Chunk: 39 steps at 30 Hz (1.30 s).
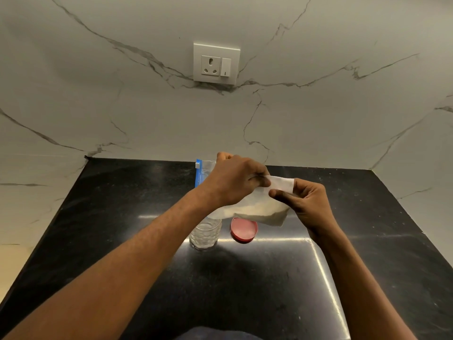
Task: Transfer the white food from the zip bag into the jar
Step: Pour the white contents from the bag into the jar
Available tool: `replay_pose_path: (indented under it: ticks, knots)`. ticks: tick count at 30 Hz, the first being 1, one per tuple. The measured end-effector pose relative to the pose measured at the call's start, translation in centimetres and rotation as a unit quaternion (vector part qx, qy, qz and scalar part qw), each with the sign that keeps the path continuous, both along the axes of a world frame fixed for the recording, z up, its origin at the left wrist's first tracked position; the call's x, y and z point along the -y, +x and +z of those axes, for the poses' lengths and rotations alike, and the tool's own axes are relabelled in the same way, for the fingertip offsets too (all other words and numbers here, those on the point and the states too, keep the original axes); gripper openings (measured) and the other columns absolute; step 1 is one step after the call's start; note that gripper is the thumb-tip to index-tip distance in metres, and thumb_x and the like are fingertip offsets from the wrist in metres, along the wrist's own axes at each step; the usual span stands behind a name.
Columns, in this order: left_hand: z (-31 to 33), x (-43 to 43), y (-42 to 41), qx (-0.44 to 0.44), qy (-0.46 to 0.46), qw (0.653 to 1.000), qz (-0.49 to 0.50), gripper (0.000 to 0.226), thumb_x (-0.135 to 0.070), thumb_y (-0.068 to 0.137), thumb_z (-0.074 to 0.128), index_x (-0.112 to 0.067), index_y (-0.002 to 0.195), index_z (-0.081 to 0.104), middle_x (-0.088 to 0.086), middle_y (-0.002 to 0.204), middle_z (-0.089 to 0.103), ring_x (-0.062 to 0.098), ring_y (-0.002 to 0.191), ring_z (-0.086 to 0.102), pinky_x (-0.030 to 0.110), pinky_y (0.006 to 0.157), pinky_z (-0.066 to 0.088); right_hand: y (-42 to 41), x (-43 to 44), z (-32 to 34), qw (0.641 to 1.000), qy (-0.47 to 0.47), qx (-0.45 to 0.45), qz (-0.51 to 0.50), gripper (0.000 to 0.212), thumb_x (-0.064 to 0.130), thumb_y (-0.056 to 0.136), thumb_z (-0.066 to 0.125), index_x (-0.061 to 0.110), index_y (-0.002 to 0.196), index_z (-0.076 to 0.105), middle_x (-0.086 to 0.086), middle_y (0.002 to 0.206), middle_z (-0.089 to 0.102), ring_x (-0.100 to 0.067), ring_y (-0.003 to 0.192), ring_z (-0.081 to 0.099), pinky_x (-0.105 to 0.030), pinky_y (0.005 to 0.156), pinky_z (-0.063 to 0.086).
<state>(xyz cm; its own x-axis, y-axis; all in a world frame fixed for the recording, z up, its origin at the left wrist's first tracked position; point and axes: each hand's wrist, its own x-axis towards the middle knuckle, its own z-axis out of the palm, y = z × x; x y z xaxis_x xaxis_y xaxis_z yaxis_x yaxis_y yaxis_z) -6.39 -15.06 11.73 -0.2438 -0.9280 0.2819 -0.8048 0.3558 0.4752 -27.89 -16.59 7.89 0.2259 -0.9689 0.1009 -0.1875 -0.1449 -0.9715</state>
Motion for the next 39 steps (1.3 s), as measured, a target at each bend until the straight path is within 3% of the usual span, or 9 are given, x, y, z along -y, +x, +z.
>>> replay_pose_path:
  ticks: [3, 7, 10, 12, 15, 17, 21, 28, 39]
  knots:
    - [-0.2, -0.2, 0.7, -0.012, -0.014, 1.000, -0.002, 0.023, -0.041, 0.098, 0.069, -0.026, 0.113, 0.078, -0.008, 0.112, 0.078, 0.016, 0.108, 0.068, 0.045, 0.104, 0.032, 0.3, -0.2, 0.2, 1.000, -0.003, 0.009, 0.026, 0.027, 0.034, 0.075, 0.078, 0.020, 0.097, 0.078, -0.004, 0.101, 0.081, -0.029, 0.100, 0.075, -0.046, 0.089, 0.063]
    - [-1.1, -1.4, 3.1, -0.093, -0.094, 0.990, 0.049, 0.044, -0.068, 0.083, 0.069, -0.035, 0.113, 0.072, -0.012, 0.126, 0.069, 0.012, 0.123, 0.061, 0.052, 0.104, 0.045, 0.4, -0.4, 0.0, 0.999, -0.012, 0.021, 0.031, 0.021, 0.026, 0.080, 0.075, 0.019, 0.100, 0.077, 0.000, 0.100, 0.081, -0.023, 0.097, 0.077, -0.038, 0.085, 0.065]
    - [-2.4, -4.0, 5.6, -0.246, -0.160, 0.935, 0.197, 0.033, -0.055, 0.088, 0.075, -0.032, 0.110, 0.067, -0.007, 0.120, 0.065, 0.011, 0.113, 0.061, 0.035, 0.098, 0.053, 0.4, -0.6, 0.0, 0.999, -0.025, 0.028, 0.025, 0.020, 0.026, 0.080, 0.076, 0.019, 0.099, 0.077, 0.001, 0.099, 0.082, -0.022, 0.096, 0.077, -0.035, 0.085, 0.065]
    - [-3.6, -5.7, 7.0, -0.343, -0.089, 0.900, 0.255, 0.031, -0.042, 0.092, 0.076, -0.026, 0.115, 0.063, -0.004, 0.118, 0.065, 0.004, 0.105, 0.062, 0.018, 0.088, 0.055, 0.4, -0.7, 0.0, 0.999, -0.029, 0.033, 0.021, 0.023, 0.031, 0.077, 0.077, 0.021, 0.098, 0.077, 0.003, 0.098, 0.081, -0.022, 0.096, 0.076, -0.035, 0.085, 0.065]
    - [-5.6, -7.1, 8.0, -0.406, 0.075, 0.879, 0.237, 0.036, -0.033, 0.094, 0.074, -0.020, 0.125, 0.064, -0.008, 0.115, 0.069, 0.004, 0.105, 0.068, 0.013, 0.079, 0.056, 0.5, -0.6, 0.0, 0.998, -0.043, 0.033, 0.016, 0.022, 0.032, 0.077, 0.077, 0.020, 0.095, 0.077, -0.004, 0.099, 0.080, -0.028, 0.095, 0.074, -0.039, 0.084, 0.063]
    - [-6.5, -7.4, 8.1, -0.416, 0.130, 0.879, 0.195, 0.027, -0.027, 0.095, 0.072, -0.018, 0.121, 0.068, -0.007, 0.111, 0.075, 0.006, 0.102, 0.073, 0.017, 0.081, 0.061, 0.7, -0.6, 0.1, 0.998, -0.046, 0.038, 0.018, 0.017, 0.028, 0.080, 0.076, 0.020, 0.095, 0.076, -0.001, 0.097, 0.080, -0.028, 0.094, 0.074, -0.038, 0.083, 0.063]
    - [-7.2, -7.5, 8.0, -0.390, 0.132, 0.897, 0.159, 0.016, -0.021, 0.096, 0.069, -0.017, 0.111, 0.071, -0.006, 0.110, 0.076, 0.008, 0.105, 0.074, 0.022, 0.087, 0.062, 1.0, -0.7, 0.3, 0.997, -0.057, 0.043, 0.015, 0.016, 0.026, 0.082, 0.073, 0.021, 0.098, 0.076, 0.009, 0.092, 0.080, -0.019, 0.089, 0.075, -0.029, 0.077, 0.064]
    - [-7.4, -7.2, 8.1, -0.476, 0.150, 0.855, 0.142, 0.012, -0.015, 0.100, 0.065, -0.014, 0.111, 0.067, -0.004, 0.113, 0.076, 0.012, 0.109, 0.074, 0.022, 0.083, 0.062, 2.4, -1.1, 1.0, 0.989, -0.145, 0.035, -0.003, 0.008, 0.019, 0.089, 0.071, 0.014, 0.095, 0.074, 0.016, 0.081, 0.075, -0.001, 0.074, 0.066, -0.015, 0.064, 0.053]
    - [-8.7, -7.4, 8.8, -0.490, 0.122, 0.853, 0.131, 0.019, 0.000, 0.099, 0.062, -0.012, 0.113, 0.064, 0.005, 0.113, 0.078, 0.016, 0.109, 0.076, 0.028, 0.091, 0.063, 3.6, -1.2, 0.7, 0.958, -0.284, -0.034, -0.020, 0.002, 0.015, 0.089, 0.075, 0.016, 0.088, 0.075, 0.004, 0.070, 0.054, 0.000, 0.065, 0.045, -0.012, 0.063, 0.037]
